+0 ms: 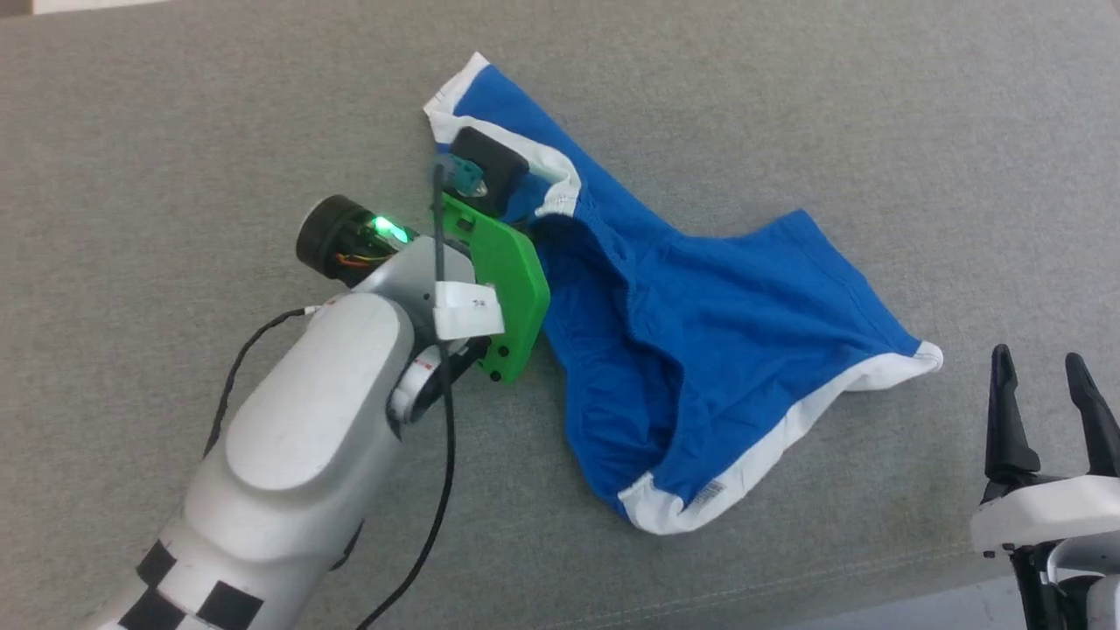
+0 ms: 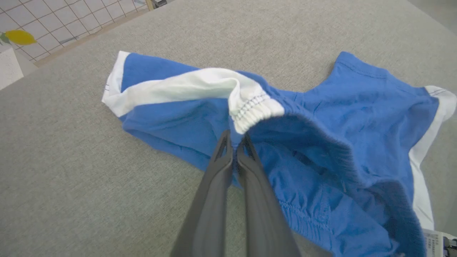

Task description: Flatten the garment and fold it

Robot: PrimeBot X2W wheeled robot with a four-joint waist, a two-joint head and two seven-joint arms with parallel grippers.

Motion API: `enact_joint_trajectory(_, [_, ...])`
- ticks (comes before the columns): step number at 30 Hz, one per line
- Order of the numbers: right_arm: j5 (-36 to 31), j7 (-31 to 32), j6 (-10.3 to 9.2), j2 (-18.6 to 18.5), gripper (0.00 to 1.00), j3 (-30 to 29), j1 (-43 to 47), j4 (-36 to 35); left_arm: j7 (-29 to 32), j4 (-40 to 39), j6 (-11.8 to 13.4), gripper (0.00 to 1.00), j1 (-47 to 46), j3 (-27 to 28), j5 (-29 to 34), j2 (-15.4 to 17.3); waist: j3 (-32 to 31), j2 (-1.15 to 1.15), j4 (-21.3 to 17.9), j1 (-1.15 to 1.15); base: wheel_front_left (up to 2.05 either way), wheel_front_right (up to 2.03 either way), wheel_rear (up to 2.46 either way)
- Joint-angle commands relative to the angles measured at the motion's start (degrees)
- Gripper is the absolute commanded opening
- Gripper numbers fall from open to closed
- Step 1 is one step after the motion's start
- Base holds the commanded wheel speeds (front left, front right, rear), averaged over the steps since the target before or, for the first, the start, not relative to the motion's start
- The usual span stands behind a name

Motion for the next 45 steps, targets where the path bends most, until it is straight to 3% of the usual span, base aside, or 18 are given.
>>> enact_joint_trajectory(1, [-0.3, 0.0, -0.10, 0.2, 1.00, -0.3, -0.6, 0.1, -0.5, -0.9, 0.5, 0.00, 0.9, 0.9, -0.6, 1.1, -1.9, 0.00, 1.8, 0.00, 0.00, 0.00, 0.00])
enact_joint_trajectory(8, [-0.9, 1.6, -0.10, 0.2, 1.00, 0.4, -0.7, -0.3, -0.3, -3.0, 0.5, 0.00, 2.1, 5.3, -2.0, 8.4, -3.9, 0.00, 4.8, 0.00, 0.00, 0.00, 0.00])
enact_joint_trajectory(15, [-0.6, 2.6, -0.10, 0.2, 1.00, 2.9, -1.5, -1.9, 0.7, 0.8, -0.8, 0.00, -0.3, 8.8, -2.9, 15.2, -1.5, 0.00, 5.2, 0.00, 0.00, 0.00, 0.00])
enact_joint_trajectory(22, [-0.2, 2.5, -0.10, 0.2, 1.00, 4.4, -1.7, -2.7, -1.6, 8.4, -1.2, 0.00, -3.2, 11.0, -2.9, 18.4, 1.2, 0.00, 4.6, 0.00, 0.00, 0.00, 0.00])
enact_joint_trajectory(23, [-0.2, 2.5, -0.10, 0.2, 1.00, 4.5, -1.6, -2.7, -2.1, 9.6, -1.0, 0.72, -3.3, 11.2, -2.8, 18.5, 1.3, 0.00, 4.6, 0.00, 0.00, 0.00, 0.00])
enact_joint_trajectory(24, [-0.2, 2.5, -0.10, 0.2, 1.00, 4.6, -1.6, -2.7, -2.6, 10.4, -0.7, 1.00, -3.3, 11.2, -2.5, 18.6, 1.4, 0.00, 4.7, 0.00, 0.00, 0.00, 0.00])
enact_joint_trajectory(34, [-0.9, 3.6, -0.10, 0.2, 1.00, 5.8, -1.4, -3.2, -15.6, 13.8, 0.6, 1.00, -1.9, 11.2, -0.1, 16.9, -2.5, 0.00, 7.7, 0.00, 0.00, 0.00, 0.00])
enact_joint_trajectory(39, [-1.0, 4.6, -0.10, -0.6, 1.00, 5.7, -1.5, -4.6, -23.3, 10.9, 1.3, 1.00, 0.1, 12.2, -0.5, 15.1, -6.3, 0.00, 10.2, 0.00, 0.00, 0.00, 0.00])
enact_joint_trajectory(45, [0.1, 6.5, -0.10, -3.4, 1.00, 5.9, -1.3, -6.3, -28.0, 5.8, 3.2, 1.00, 4.9, 13.3, -1.5, 14.2, -10.4, 0.00, 13.0, 0.00, 0.00, 0.00, 0.00])
